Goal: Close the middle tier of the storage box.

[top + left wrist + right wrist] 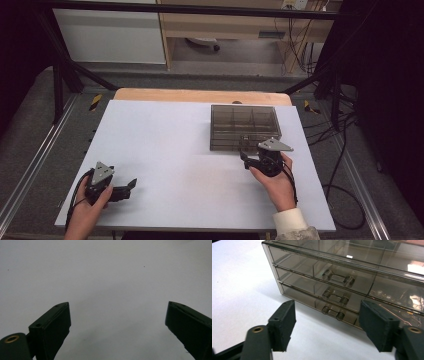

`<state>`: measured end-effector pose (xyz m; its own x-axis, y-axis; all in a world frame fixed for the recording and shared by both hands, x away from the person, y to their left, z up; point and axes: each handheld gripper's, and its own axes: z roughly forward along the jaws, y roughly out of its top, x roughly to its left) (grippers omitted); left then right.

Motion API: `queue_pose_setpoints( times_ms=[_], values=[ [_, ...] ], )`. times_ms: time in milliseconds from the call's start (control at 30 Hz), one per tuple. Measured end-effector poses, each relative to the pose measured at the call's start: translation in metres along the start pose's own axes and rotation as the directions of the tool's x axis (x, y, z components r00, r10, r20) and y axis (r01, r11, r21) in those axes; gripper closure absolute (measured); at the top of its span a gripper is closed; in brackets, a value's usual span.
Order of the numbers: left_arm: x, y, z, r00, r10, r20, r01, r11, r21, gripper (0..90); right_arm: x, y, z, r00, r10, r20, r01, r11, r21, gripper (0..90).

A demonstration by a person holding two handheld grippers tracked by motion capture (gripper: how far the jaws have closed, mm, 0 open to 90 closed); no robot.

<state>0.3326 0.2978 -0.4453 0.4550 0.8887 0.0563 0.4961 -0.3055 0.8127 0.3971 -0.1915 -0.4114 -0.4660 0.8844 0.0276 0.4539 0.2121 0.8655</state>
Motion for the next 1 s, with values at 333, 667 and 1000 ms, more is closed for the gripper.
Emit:
queue_pose_setpoints(
  times_ms=[333,667,1000],
  values=[
    [0.0,0.0,0.0,1.0,0.0,0.0,0.0,1.0,0.0,6.1,0.006,0.001,0.003,0.9996,-0.011,-0.026,0.011,1.0,0.002,16.3],
    [0.0,0.0,0.001,1.0,0.002,0.002,-0.002,1.0,0.0,6.1,0.013,0.002,0.005,0.9984,-0.031,-0.048,0.031,1.0,-0.001,7.2],
    [0.0,0.0,0.001,1.0,0.003,0.002,-0.003,1.0,0.004,6.1,0.017,0.001,0.009,0.9961,-0.066,-0.059,0.065,0.998,-0.023,3.1]
  ],
)
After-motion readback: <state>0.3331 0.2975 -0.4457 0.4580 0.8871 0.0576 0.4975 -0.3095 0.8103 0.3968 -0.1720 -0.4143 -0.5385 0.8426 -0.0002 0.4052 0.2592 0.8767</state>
